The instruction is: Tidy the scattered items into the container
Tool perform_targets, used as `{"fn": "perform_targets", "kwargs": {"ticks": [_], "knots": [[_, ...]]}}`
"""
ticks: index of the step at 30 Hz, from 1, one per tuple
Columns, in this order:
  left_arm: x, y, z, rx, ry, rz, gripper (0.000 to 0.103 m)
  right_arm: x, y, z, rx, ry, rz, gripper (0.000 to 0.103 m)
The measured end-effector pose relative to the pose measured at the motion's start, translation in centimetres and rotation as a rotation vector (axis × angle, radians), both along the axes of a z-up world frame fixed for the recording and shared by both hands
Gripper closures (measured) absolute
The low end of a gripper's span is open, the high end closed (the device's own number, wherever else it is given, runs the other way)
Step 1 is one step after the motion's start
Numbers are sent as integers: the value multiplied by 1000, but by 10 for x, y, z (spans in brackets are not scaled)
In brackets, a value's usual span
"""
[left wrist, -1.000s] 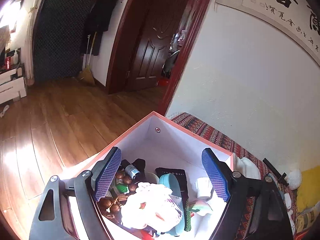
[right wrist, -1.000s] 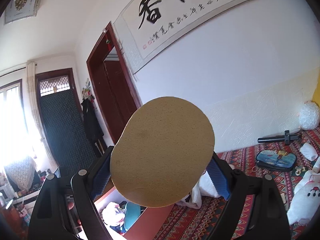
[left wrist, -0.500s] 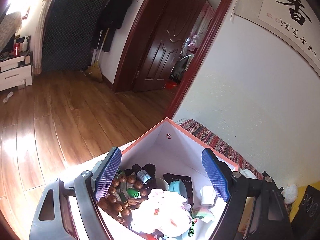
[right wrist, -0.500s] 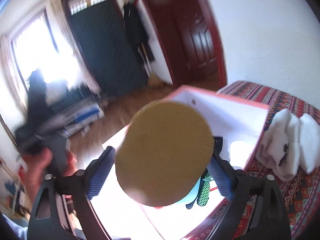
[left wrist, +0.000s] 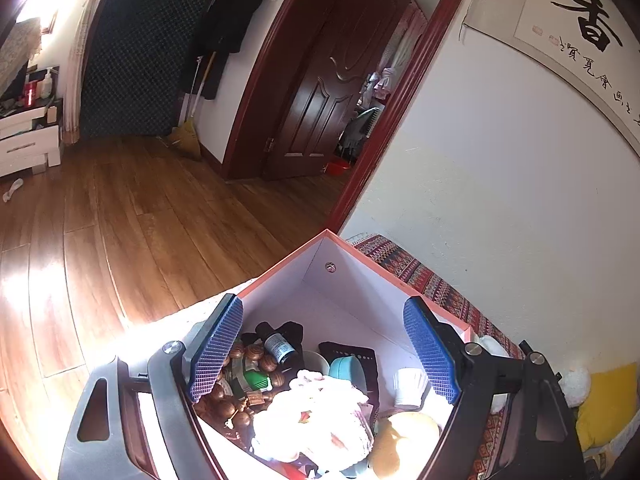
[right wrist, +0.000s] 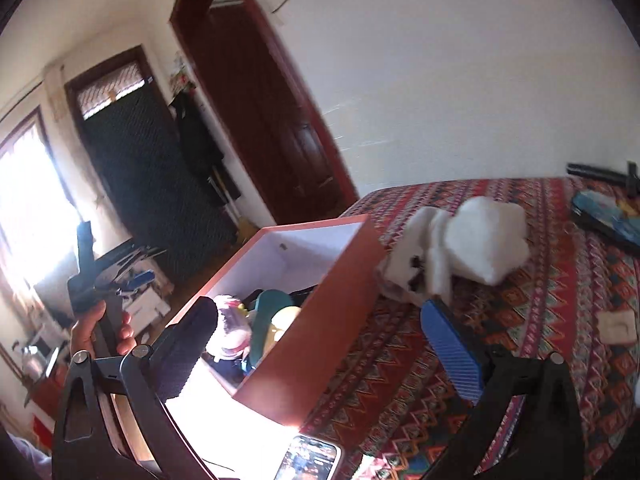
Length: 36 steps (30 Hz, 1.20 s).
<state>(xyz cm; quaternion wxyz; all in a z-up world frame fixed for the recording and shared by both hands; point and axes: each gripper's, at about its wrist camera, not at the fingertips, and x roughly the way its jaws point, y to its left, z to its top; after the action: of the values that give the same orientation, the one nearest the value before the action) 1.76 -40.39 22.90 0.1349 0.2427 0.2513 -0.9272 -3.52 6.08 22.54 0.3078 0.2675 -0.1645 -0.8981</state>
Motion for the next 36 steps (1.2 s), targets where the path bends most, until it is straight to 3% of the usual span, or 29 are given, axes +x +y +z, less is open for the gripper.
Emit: {"fn": "perform_targets", "kwargs": {"ticks": [5, 36], "knots": [[-8, 14, -2, -4, -13, -31, 20, -19, 53, -27, -100, -119, -108, 1], [-10, 23, -5, -17, -22, -46, 20, -13, 41, -38, -93, -117, -70, 1]]}}
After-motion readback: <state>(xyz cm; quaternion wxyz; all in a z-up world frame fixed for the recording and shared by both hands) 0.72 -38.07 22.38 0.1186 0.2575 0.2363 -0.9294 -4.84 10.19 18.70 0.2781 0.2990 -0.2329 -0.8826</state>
